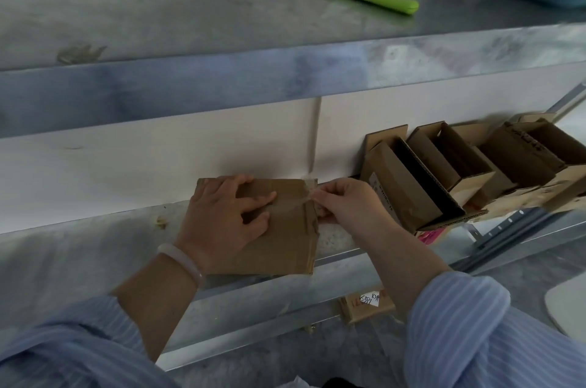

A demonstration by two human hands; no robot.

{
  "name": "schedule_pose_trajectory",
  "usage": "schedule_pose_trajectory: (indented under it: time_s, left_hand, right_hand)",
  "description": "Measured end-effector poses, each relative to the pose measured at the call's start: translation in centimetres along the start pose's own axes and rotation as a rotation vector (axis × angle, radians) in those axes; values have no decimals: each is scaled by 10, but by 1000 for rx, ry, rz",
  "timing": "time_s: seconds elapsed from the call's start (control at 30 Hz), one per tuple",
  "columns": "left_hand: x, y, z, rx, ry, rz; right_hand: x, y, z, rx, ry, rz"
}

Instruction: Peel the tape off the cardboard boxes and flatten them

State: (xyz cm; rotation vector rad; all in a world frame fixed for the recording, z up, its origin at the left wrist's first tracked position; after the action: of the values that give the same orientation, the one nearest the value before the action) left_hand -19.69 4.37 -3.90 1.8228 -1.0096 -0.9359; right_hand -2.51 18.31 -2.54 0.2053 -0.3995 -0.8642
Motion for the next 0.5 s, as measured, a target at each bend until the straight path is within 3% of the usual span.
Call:
schedule_pose_trajectory:
  time_s: [0.23,0.33,0.5]
  left_hand:
    - [-2,4,-5,-28,-12,23]
    - [-2,4,-6,-39,-13,46]
    - [-10,2,-1,105,6,18]
  right_hand:
    - [5,-1,33,566,396,-101]
    - [5,-12,44,614,503,-56]
    - [3,-30,37,549,472,21]
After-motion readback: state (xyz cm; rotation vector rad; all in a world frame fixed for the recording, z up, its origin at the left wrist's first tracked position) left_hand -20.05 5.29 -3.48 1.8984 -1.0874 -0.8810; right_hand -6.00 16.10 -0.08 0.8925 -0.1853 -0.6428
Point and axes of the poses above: each hand's wrist, its own x-axis away from the middle knuckle, its own y-axis out of the back of the hand, z = x × y, the point moved 4 cm from there along -x, towards the middle knuckle, and after that the axes turned 6 degrees about x, right-handed, at the moved point
